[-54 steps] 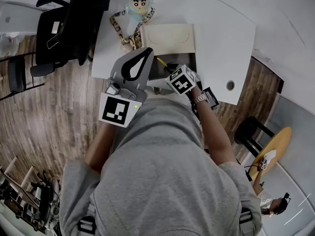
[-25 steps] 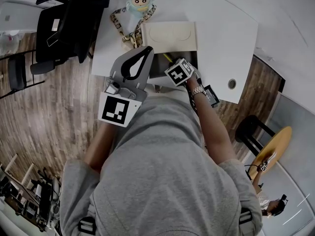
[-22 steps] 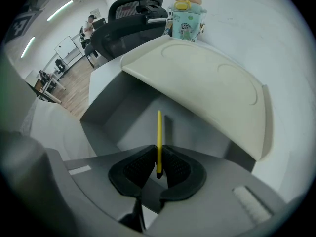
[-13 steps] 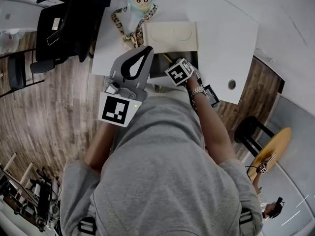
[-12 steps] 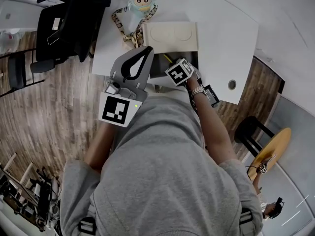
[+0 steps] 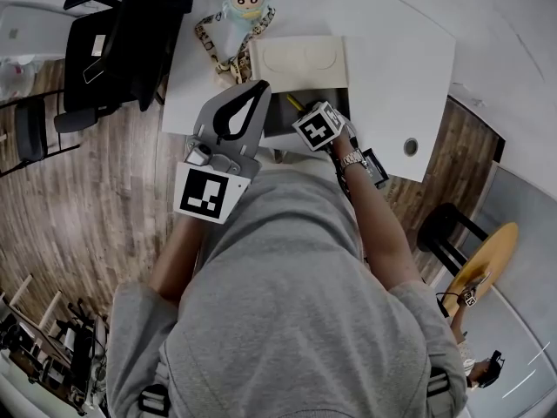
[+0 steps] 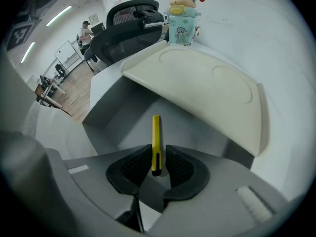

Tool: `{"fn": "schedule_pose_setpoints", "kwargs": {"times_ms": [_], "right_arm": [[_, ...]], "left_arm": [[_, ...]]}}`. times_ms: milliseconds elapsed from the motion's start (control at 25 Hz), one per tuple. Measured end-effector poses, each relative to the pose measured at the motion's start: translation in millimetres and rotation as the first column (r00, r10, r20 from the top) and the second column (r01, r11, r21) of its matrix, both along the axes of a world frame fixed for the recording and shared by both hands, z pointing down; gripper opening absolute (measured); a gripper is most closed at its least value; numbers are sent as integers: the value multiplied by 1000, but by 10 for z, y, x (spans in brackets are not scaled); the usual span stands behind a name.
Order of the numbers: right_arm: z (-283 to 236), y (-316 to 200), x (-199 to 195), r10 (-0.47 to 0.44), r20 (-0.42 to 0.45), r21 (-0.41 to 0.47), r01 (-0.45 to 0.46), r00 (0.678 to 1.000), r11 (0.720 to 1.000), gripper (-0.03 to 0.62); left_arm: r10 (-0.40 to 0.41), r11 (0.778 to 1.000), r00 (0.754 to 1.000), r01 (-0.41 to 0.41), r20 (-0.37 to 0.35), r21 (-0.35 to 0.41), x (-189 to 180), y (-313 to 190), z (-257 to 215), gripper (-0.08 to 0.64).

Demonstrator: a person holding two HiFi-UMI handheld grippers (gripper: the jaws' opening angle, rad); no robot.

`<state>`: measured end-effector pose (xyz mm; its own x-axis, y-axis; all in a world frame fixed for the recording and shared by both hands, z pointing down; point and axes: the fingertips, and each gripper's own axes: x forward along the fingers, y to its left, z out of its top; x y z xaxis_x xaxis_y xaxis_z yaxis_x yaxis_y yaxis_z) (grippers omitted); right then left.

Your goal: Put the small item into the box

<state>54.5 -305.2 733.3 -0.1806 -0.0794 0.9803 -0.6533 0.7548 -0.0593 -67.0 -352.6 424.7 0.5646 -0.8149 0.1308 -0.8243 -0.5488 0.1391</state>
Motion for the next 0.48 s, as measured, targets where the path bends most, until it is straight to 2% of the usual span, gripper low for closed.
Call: {"fn": "schedule_pose_setpoints", "kwargs": {"times_ms": [480], "right_arm": [[-99,-24,79,41,37,24,-42,998,999,67]], "left_arm": [[26,1000,1000,-26,3,0,106,46,-6,3]]}}
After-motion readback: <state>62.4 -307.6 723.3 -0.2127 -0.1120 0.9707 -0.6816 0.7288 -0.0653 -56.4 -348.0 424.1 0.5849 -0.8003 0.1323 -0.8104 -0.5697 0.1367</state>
